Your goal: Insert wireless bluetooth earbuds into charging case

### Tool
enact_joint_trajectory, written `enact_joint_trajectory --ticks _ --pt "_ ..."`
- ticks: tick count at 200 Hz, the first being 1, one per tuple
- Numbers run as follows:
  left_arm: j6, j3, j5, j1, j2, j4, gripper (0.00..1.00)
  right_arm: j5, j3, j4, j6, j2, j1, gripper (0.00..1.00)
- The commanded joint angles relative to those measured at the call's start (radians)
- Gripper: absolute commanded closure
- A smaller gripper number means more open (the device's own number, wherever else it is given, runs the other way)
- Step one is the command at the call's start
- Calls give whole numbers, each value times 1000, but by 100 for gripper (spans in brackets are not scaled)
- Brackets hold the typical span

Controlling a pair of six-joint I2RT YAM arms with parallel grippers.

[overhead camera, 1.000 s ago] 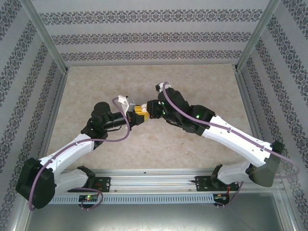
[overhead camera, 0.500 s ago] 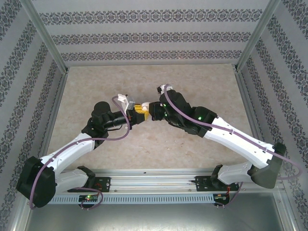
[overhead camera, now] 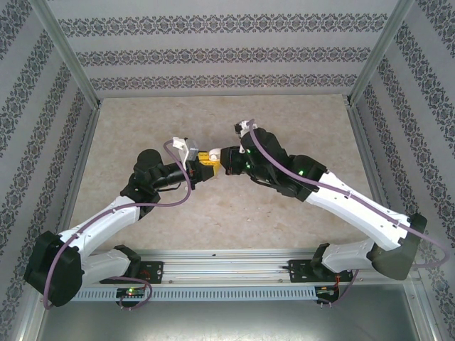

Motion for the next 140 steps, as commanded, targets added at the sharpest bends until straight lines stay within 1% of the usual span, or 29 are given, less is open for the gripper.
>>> enact_joint_trajectory --ticks 1,63,140 --pt "-19 31 19 -5 -19 66 100 -24 46 3 -5 22 -18 88" --pt "-13 30 20 -6 -29 55 100 -47 38 13 2 66 -27 88" --pt "-36 36 18 -5 -33 64 100 39 10 36 -52 79 -28 88"
